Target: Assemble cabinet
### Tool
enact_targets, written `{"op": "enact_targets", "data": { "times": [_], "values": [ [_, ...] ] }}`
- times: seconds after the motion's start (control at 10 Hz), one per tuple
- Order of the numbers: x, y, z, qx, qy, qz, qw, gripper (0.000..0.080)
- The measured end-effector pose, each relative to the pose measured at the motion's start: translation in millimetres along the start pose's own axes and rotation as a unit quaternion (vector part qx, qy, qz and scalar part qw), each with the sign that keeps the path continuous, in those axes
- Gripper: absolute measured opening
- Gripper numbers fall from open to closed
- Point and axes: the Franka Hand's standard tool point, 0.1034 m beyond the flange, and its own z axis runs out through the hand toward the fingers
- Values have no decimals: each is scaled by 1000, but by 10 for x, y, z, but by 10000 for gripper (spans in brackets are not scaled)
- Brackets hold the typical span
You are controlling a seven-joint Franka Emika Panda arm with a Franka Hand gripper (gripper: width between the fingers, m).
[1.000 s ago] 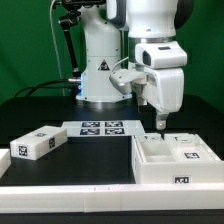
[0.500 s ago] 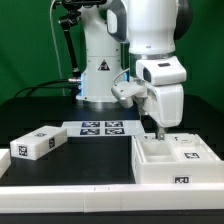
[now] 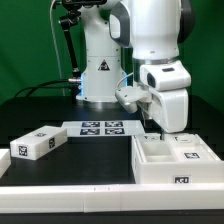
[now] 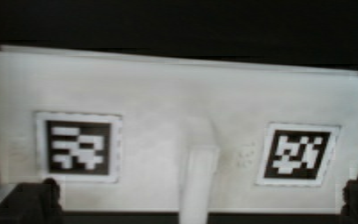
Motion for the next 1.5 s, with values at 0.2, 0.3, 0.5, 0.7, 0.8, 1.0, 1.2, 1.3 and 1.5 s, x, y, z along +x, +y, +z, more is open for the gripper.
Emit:
{"op": "enact_targets", "data": {
  "times": [0.2,0.3,0.5,0.7,0.8,1.0,1.2,1.3,1.5],
  "values": [
    [-38,23,24,-8,3,5,1000,699],
    [-43,25,25,-9,3,6,1000,699],
    [-46,28,23,-9,3,7,1000,380],
    [-57,27,24,-9,3,8,1000,181],
    [-79,30,23,-10,3,11,1000,66],
    [-105,31,20,-11,4,14,1000,67],
    [-109,33,14,-11,3,15,1000,67],
    [-131,32,-71,-10,-2,36,999,67],
    [-198,6,-384,2,-22,85,996,67]
  ]
}}
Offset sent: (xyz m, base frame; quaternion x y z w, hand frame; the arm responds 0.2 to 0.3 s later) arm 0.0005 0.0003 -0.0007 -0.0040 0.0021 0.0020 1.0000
